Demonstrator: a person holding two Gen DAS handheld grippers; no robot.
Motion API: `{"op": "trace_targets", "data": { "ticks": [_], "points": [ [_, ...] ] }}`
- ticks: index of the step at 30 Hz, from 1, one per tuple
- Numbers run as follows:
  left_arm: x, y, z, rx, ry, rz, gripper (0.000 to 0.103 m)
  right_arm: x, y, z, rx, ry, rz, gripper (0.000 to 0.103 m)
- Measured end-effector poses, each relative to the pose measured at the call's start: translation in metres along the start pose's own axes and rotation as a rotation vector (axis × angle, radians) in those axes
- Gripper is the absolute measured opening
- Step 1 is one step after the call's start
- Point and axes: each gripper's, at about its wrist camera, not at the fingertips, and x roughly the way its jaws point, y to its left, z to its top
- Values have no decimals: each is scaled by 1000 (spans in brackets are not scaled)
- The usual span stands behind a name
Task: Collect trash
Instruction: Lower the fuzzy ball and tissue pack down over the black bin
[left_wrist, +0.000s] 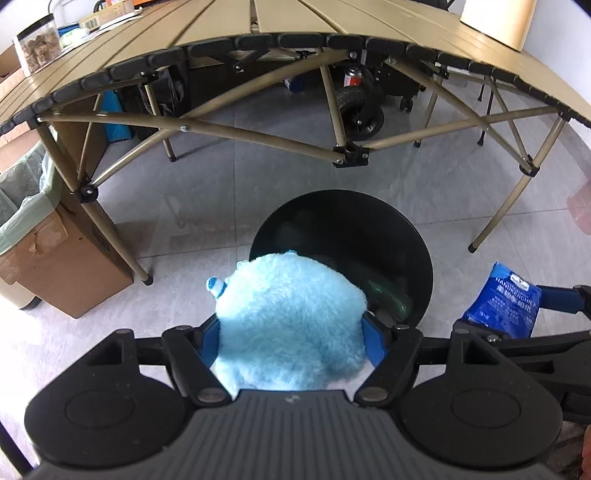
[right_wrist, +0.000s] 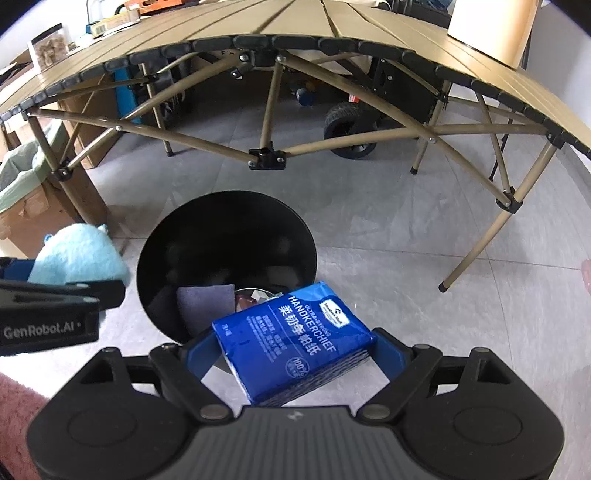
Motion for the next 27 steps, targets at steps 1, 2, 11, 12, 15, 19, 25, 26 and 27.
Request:
{"op": "trace_targets", "data": {
  "ticks": [1, 2, 11, 12, 15, 19, 25, 26, 27],
  "points": [
    [2, 0, 1, 1, 3, -2, 73, 1, -1, 2, 5, -1, -1, 86],
    [4, -1, 2, 1, 7, -5, 73, 2, -3, 3, 10, -4, -4, 86],
    [23, -6, 13, 7, 55, -16, 73, 13, -29, 18, 62, -22, -48, 86],
    [25, -7, 14, 8, 58, -16, 73, 14, -32, 19, 70, -22, -48, 86],
    [31, -10, 19, 4, 75, -16, 73, 17, -41, 22, 89, -23, -51, 86],
    [40, -16, 26, 7, 88, -16, 73, 21, -53, 25, 106, -24, -57, 86],
    [54, -27, 36, 5, 105, -19, 73, 25, -66, 27, 127, -26, -63, 86],
    [57, -30, 37, 4, 109, -20, 73, 26, -67, 28, 130, -26, -65, 86],
    [60, -31, 39, 3, 114, -23, 73, 26, -69, 28, 133, -28, -66, 86]
  ]
}}
